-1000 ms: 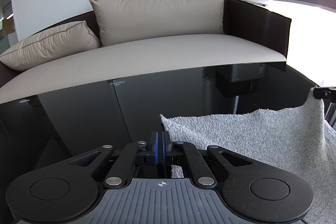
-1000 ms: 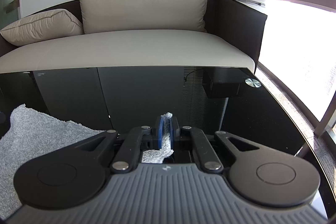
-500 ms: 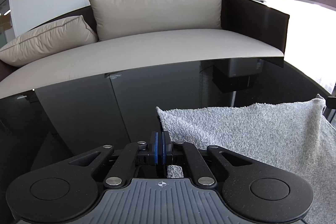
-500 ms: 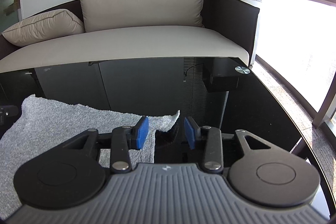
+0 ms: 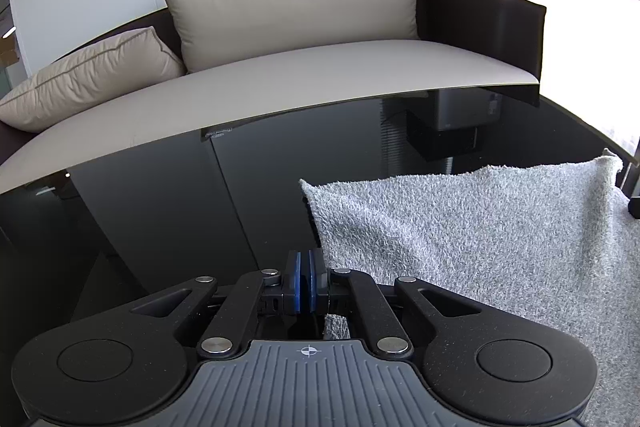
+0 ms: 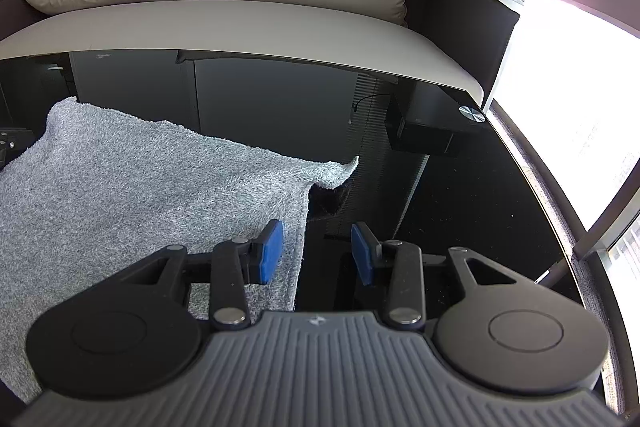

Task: Fold towel
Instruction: 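Open both grippers, releasing the towel flat on the table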

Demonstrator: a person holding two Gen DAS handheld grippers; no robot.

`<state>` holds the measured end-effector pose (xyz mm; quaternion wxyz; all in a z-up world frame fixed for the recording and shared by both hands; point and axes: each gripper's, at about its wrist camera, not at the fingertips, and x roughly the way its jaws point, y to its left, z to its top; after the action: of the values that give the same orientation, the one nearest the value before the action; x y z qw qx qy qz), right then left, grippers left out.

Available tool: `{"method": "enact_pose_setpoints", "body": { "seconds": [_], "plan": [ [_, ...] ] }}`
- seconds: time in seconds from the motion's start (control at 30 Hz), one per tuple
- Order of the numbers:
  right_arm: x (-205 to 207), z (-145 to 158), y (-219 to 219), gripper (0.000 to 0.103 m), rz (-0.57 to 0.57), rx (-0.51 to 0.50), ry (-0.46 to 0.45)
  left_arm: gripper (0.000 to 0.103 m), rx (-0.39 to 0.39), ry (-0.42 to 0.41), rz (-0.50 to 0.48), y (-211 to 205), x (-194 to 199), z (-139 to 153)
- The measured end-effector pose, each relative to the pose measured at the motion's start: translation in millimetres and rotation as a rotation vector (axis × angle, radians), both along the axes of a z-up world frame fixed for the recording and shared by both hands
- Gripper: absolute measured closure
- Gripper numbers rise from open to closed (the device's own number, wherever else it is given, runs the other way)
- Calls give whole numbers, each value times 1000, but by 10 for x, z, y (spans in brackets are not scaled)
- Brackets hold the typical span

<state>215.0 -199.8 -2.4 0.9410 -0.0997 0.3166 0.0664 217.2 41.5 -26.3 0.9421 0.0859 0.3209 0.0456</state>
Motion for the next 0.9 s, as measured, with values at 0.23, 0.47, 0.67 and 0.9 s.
{"method": "enact_pose_setpoints", "body": {
  "seconds": [0.23,0.47,0.67,0.9],
  "plan": [
    [-35,15,-11,58,-32,-44,4,99,21,-5,-1,-44,-32,-10],
    [-50,21,-165,55,-69,-39,15,99,32,-4,-4,-57,-62,-14],
    [-95,6,-175,55,-73,-52,10,99,10,0,-2,-29,-151,8],
    [-79,7,-228,47,-87,-37,11,96,-86,-2,1,5,-385,158]
  ]
}}
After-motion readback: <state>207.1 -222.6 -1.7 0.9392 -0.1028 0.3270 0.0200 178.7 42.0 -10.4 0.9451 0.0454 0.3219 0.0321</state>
